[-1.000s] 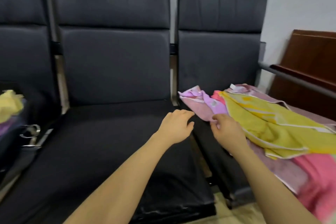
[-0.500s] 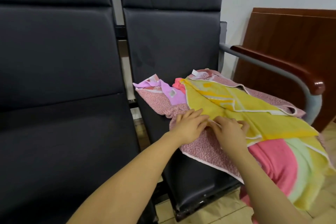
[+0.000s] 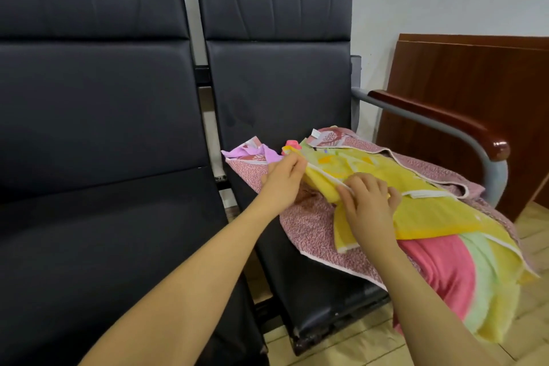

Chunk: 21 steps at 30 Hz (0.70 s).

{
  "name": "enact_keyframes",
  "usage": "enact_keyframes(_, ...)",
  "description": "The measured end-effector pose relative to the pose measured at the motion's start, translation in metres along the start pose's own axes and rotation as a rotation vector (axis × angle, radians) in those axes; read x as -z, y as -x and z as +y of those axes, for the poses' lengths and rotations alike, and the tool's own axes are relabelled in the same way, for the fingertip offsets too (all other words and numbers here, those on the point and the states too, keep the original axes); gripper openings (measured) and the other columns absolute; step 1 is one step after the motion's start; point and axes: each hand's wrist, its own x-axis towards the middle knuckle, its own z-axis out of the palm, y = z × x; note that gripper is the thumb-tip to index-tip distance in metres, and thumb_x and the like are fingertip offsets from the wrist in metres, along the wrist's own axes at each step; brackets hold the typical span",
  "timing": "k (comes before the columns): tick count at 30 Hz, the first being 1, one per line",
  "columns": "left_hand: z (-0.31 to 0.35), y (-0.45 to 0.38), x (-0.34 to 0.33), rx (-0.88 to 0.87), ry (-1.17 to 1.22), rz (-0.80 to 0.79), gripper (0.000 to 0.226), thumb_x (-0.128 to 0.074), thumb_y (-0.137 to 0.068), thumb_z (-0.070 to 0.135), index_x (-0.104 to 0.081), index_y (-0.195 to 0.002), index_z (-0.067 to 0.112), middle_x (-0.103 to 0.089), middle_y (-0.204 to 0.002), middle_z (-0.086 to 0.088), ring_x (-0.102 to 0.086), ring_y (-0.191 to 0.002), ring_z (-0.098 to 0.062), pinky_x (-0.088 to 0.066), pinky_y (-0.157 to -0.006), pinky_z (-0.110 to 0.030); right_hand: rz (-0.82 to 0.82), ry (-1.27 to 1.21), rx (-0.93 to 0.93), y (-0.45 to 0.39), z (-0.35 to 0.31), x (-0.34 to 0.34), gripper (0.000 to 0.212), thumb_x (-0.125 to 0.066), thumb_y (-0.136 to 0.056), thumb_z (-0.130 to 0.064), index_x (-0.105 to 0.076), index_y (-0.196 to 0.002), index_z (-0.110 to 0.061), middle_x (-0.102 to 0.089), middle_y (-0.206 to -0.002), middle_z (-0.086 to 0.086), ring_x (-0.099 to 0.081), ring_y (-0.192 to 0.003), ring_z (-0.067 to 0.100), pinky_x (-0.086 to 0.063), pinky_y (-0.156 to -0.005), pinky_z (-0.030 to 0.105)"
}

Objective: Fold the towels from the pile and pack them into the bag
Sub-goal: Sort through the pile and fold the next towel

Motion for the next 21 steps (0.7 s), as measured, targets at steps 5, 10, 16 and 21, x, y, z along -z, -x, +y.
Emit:
enact_keyframes(5,0.005,0.018,0.034,-0.081,-0.101,0.043,0.032,-0.039,-0.098,0.038,-0.039,-0.067,0.029,-0.035,-0.064,0.006,-0.037,-0.076,-0.023,-0.040,-0.082,-0.048,0.004,-0.140,0.009,-0.003,-0.030,0.012,0.022,-0.045,-0.096,-0.031,-0.055,-0.082,-0.018,-0.042,-0.057,-0.012,-0.054,-0.061,0.021,-0.017,-0.076,0.028)
enact_keyframes(10,0.004,0.053,0.081,-0.056,-0.255,0.201,0.029,-0.038,-0.102,0.025,-0.043,-0.074,0.021,-0.034,-0.068,0.006,-0.033,-0.087,-0.018,-0.019,-0.073,-0.030,0.022,-0.290,0.107,0.000,-0.083,0.013,0.031,-0.040,-0.095,-0.035,-0.062,-0.084,-0.016,-0.054,-0.061,-0.009,-0.031,-0.060,0.005,-0.019,-0.071,0.031)
enact_keyframes(16,-0.018,0.109,0.155,0.039,-0.290,0.314,0.024,-0.035,-0.103,0.024,-0.053,-0.092,0.011,-0.038,-0.075,0.006,-0.028,-0.088,-0.012,-0.023,-0.079,-0.032,-0.012,-0.456,0.235,0.004,-0.172,0.004,0.027,-0.046,-0.095,-0.032,-0.068,-0.087,-0.019,-0.067,-0.072,-0.008,-0.037,-0.070,-0.002,-0.015,-0.069,0.028)
enact_keyframes(21,-0.048,0.146,0.226,0.095,-0.393,0.458,0.022,-0.036,-0.103,0.024,-0.055,-0.093,0.016,-0.044,-0.077,0.009,-0.034,-0.096,-0.015,-0.014,-0.070,-0.028,-0.316,-0.637,0.329,0.015,-0.242,-0.006,0.031,-0.049,-0.090,-0.042,-0.071,-0.096,-0.022,-0.069,-0.088,-0.014,-0.062,-0.087,0.016,-0.034,-0.089,0.039)
